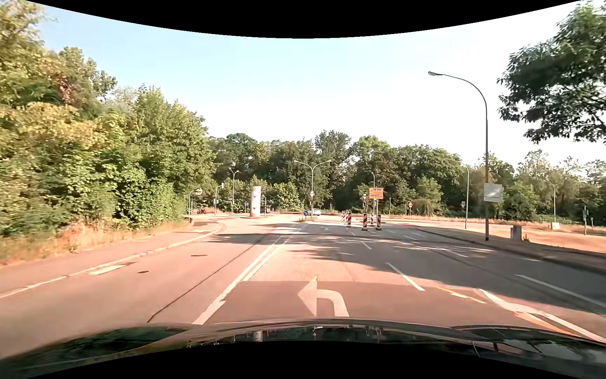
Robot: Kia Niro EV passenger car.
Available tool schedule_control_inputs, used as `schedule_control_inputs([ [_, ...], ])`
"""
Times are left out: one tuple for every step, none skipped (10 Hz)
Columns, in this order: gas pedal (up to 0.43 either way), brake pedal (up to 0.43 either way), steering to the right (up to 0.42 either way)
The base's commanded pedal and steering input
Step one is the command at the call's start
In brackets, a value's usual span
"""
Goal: Follow the waypoints while adhering to traffic rules and regulations
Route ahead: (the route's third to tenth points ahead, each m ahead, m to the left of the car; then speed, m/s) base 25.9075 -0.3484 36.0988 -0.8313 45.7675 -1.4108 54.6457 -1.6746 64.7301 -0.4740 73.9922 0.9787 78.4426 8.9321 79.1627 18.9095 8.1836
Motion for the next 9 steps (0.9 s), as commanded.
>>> schedule_control_inputs([
  [0.067, 0.000, 0.011],
  [0.067, 0.000, 0.011],
  [0.067, 0.000, 0.011],
  [0.067, 0.000, 0.010],
  [0.067, 0.000, 0.011],
  [0.067, 0.000, 0.010],
  [0.067, 0.000, 0.011],
  [0.067, 0.000, 0.010],
  [0.067, 0.000, 0.010],
])
